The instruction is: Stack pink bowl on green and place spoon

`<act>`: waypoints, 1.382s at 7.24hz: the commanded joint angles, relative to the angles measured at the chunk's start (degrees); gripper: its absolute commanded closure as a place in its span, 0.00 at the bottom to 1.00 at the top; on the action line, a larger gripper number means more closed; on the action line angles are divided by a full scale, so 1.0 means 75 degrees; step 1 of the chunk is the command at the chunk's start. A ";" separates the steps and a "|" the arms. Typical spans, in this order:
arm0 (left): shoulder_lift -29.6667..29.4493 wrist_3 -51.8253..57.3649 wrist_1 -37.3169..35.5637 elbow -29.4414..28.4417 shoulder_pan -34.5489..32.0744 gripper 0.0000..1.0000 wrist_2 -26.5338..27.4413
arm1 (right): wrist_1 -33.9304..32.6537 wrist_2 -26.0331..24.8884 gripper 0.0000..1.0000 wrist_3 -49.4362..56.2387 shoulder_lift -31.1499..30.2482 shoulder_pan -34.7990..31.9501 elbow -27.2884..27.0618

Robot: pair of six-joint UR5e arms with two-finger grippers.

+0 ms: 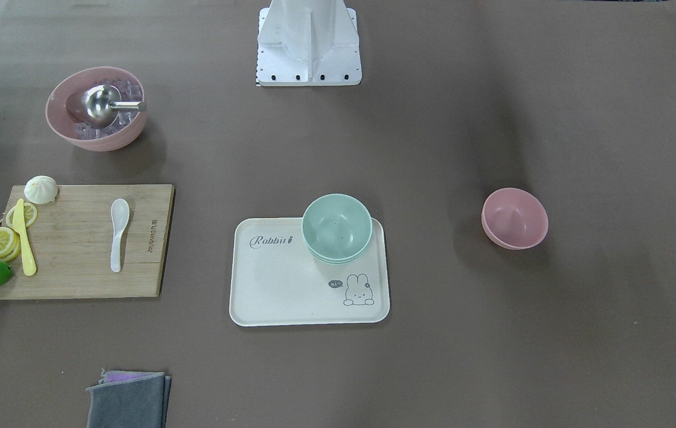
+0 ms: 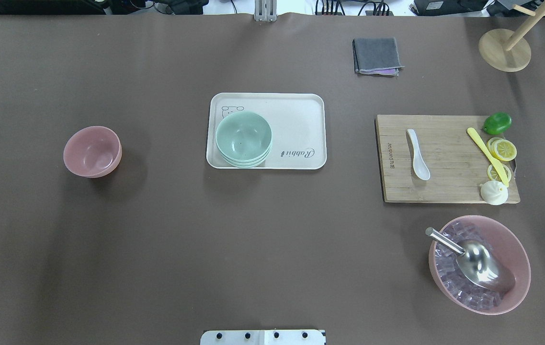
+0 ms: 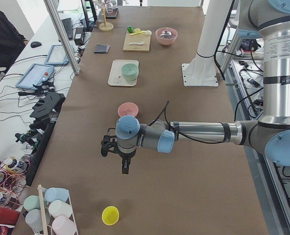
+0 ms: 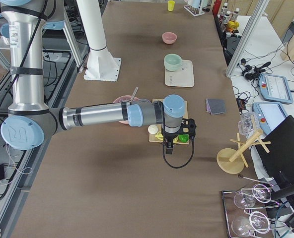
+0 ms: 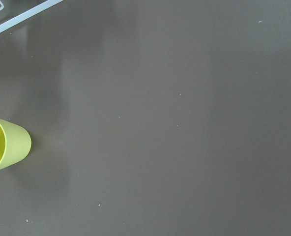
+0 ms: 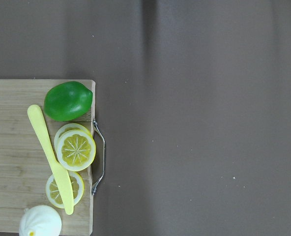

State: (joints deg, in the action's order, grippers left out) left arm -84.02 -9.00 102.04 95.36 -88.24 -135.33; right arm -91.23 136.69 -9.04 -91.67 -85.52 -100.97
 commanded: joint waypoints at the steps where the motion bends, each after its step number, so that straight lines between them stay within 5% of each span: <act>1: -0.0001 0.0051 0.0012 0.0012 0.0000 0.02 0.0033 | 0.0012 0.0009 0.00 -0.0001 0.0000 0.0000 -0.0002; 10: -0.0234 0.0005 0.0023 0.0071 0.0058 0.02 0.0020 | 0.0000 0.0114 0.00 -0.0200 0.0001 0.0000 -0.0224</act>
State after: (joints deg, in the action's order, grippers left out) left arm -85.15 -8.93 102.18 95.99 -88.03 -135.48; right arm -91.18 137.46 -10.35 -91.61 -85.52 -102.30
